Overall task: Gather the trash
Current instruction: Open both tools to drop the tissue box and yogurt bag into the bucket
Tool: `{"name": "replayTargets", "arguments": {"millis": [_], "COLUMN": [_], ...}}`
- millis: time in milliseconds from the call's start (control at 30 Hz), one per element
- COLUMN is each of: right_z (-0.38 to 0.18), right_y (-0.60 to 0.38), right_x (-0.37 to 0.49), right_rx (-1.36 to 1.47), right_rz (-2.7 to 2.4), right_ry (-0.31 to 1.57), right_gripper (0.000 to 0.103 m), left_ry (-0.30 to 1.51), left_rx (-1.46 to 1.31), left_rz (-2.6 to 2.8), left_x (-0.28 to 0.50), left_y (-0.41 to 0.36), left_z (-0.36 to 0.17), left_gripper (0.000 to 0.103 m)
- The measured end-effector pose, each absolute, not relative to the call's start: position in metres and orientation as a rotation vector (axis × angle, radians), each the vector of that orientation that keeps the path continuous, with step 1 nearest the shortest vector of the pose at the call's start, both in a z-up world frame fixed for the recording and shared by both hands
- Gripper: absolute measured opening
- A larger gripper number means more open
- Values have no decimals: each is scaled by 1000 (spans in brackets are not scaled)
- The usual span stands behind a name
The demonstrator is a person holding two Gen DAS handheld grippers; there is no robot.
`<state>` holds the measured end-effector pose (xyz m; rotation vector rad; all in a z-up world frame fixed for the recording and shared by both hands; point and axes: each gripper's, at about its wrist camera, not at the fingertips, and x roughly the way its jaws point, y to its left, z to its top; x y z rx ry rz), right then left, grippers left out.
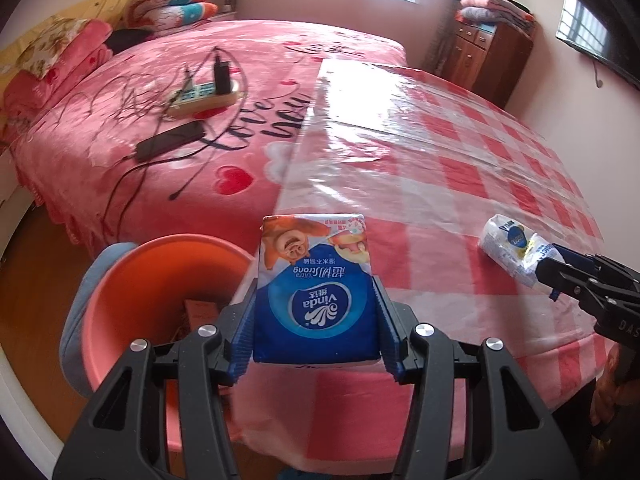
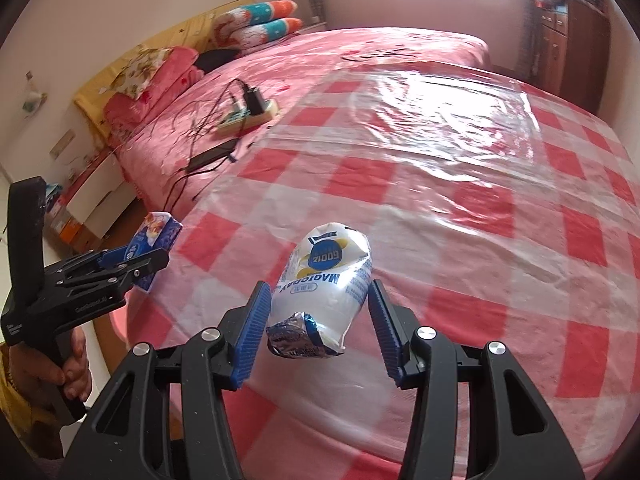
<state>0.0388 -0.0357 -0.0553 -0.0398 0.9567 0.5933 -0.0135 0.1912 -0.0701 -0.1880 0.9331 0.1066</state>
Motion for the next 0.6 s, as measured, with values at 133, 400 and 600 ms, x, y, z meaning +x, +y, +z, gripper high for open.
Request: {"name": "replayTargets", "arguments": {"millis": [133,400,600], "right_z": [-51,-45,-43], "right_y": [-13,38,71], "right_x": [38,32,28], "right_rx": [-54,-116,-150], "right_rz": [648,754,819], "right_ry": [961,960,958], "right_gripper": [51,51,51], "left_ry": [933,941,949], "left_rx": [-208,-240,-260], "left_rz": [147,211,248], "left_x": [-21,-34,-42], "left_y": [209,239,256], "left_z": [-71,-79,-86], "left_gripper": [53,53,53]}}
